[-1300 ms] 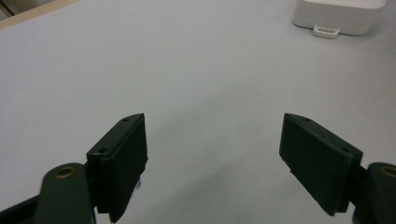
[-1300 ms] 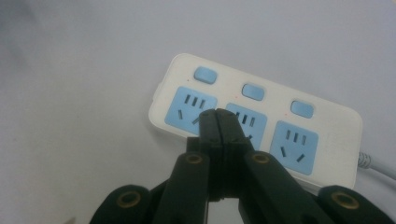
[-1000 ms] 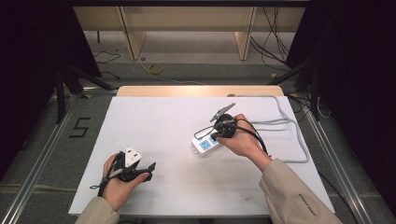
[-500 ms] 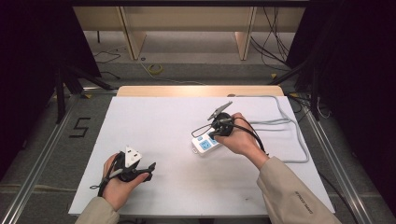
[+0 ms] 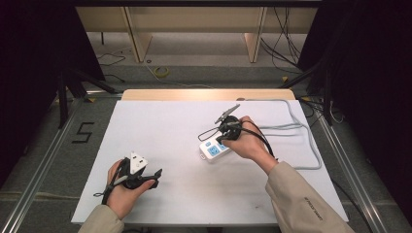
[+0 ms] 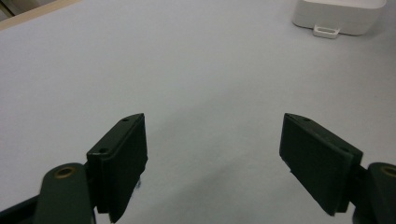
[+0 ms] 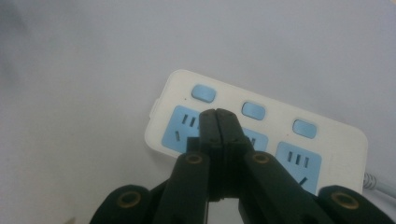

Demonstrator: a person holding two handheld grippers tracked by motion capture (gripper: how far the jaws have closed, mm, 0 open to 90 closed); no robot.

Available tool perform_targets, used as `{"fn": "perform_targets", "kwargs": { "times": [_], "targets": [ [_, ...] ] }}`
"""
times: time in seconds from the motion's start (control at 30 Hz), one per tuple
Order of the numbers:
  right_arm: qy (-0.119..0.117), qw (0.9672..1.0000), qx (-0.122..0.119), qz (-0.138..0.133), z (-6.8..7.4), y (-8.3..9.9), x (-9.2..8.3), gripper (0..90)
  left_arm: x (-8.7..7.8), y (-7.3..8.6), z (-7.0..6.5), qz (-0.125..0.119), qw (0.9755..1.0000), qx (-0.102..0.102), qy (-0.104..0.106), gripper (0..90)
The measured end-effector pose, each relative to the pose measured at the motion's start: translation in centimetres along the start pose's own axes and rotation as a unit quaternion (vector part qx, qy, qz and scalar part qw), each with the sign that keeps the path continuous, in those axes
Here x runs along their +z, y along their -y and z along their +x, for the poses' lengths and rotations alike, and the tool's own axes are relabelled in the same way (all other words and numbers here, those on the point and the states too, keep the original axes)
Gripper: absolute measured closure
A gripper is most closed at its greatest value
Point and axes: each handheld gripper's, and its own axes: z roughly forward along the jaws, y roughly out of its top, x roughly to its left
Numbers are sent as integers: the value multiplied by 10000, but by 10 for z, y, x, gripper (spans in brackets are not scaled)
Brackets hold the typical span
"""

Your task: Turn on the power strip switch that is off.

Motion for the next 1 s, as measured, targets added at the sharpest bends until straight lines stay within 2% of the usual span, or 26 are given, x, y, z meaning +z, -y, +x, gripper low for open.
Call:
{"fn": "perform_targets", "kwargs": {
  "times": [1.0],
  "targets": [
    [-52,9999,39,144,3,-13,20,900,1,0,-1,-7,10000,21,24,231]
  ]
}}
